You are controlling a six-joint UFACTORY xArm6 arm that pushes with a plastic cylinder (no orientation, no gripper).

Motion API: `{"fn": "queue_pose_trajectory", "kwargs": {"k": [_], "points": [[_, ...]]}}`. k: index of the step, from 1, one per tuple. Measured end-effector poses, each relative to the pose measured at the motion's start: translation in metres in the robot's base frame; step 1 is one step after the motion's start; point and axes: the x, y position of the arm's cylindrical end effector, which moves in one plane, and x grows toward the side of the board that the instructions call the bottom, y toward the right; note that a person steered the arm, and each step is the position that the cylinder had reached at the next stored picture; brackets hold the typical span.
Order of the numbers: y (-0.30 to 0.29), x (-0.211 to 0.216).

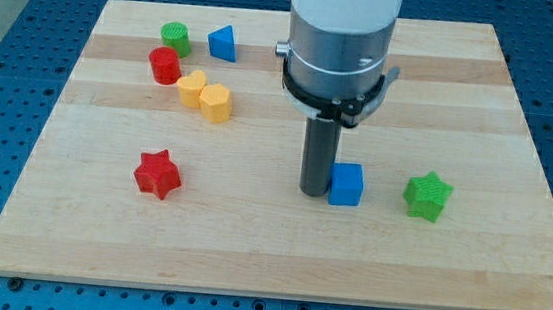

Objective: Push the blue cube a bit down

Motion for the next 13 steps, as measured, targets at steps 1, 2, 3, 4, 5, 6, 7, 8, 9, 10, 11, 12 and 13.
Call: {"fn": "queue_pose_trajectory", "kwargs": {"k": [1, 2, 3, 4, 5, 6, 7, 8, 9, 10, 11, 12, 13], "points": [[0.001, -0.035], [0.023, -0.04], [0.032, -0.04], [0.032, -0.039], [0.032, -0.027], [0.032, -0.021], [0.032, -0.021], [0.031, -0.019], [0.03, -0.018], [0.03, -0.026], [0.03, -0.026], [0.028, -0.026], [0.028, -0.021]]}}
